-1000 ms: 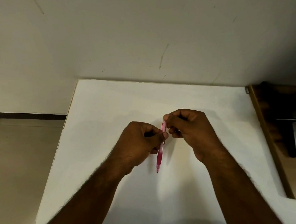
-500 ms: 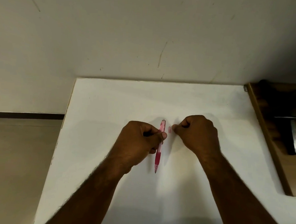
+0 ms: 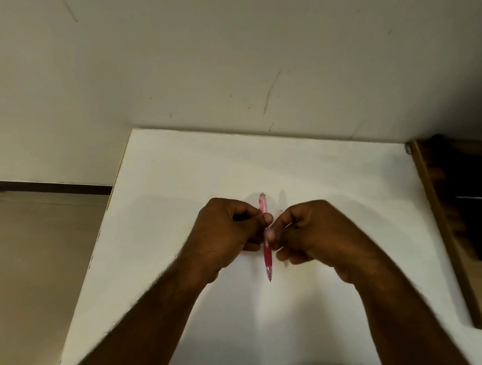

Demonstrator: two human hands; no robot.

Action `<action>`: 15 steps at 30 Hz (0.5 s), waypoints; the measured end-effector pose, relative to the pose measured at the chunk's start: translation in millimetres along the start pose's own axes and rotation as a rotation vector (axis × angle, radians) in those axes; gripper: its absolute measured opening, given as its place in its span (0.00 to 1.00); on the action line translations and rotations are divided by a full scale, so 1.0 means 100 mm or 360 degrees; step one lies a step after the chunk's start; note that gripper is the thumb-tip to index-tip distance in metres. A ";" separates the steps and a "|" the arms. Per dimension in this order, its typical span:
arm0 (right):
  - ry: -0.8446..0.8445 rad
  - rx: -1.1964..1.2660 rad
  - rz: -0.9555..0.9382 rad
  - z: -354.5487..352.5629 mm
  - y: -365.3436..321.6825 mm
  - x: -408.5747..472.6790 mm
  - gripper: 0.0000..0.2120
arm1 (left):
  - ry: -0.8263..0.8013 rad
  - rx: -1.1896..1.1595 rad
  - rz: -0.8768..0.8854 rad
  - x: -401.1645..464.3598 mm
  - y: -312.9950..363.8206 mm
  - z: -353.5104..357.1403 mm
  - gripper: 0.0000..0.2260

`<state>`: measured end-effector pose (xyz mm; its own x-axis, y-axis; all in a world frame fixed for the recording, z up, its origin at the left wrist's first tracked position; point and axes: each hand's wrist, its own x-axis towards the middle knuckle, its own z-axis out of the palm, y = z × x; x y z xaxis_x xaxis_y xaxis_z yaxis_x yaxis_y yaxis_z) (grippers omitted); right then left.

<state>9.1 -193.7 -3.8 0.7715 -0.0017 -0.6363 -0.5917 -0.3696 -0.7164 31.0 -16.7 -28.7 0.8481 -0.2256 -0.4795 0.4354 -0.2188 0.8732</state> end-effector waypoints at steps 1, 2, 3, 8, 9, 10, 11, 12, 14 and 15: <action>-0.0064 -0.0021 0.0009 0.04 0.01 -0.01 0.02 | -0.0005 -0.0015 -0.0003 0.00 0.00 0.01 0.05; -0.0079 -0.0016 0.0007 0.07 0.02 -0.01 0.04 | -0.0011 -0.0014 0.0000 0.01 -0.01 0.01 0.05; -0.0060 0.0009 0.0006 0.09 0.02 -0.01 0.06 | -0.0007 0.0001 0.0009 0.01 -0.02 0.02 0.05; 0.0160 -0.0195 0.0026 0.09 0.06 0.06 0.13 | 0.0429 0.0482 0.0169 0.08 -0.06 -0.02 0.08; 0.0216 -0.0318 0.0026 0.10 0.08 0.08 0.14 | 0.0532 0.0656 0.0199 0.09 -0.07 -0.04 0.10; 0.0262 -0.0426 0.0018 0.13 0.10 0.10 0.14 | 0.0599 0.0806 0.0209 0.09 -0.07 -0.06 0.12; 0.0300 -0.0523 0.0008 0.15 0.10 0.11 0.15 | 0.0623 0.0908 0.0197 0.08 -0.07 -0.06 0.13; 0.0335 -0.0614 0.0001 0.18 0.10 0.13 0.16 | 0.0608 0.0974 0.0170 0.08 -0.08 -0.05 0.14; 0.0394 -0.0803 -0.0002 0.23 0.09 0.15 0.19 | 0.0530 0.1094 0.0120 0.08 -0.10 0.00 0.17; 0.0416 -0.0906 -0.0003 0.24 0.08 0.16 0.20 | 0.0500 0.1160 0.0114 0.08 -0.11 0.02 0.18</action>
<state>11.2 -174.5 -27.2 0.8466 -0.2015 -0.4925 -0.4285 -0.8069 -0.4065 32.1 -17.8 -42.5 0.9592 -0.0080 -0.2825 0.1617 -0.8042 0.5719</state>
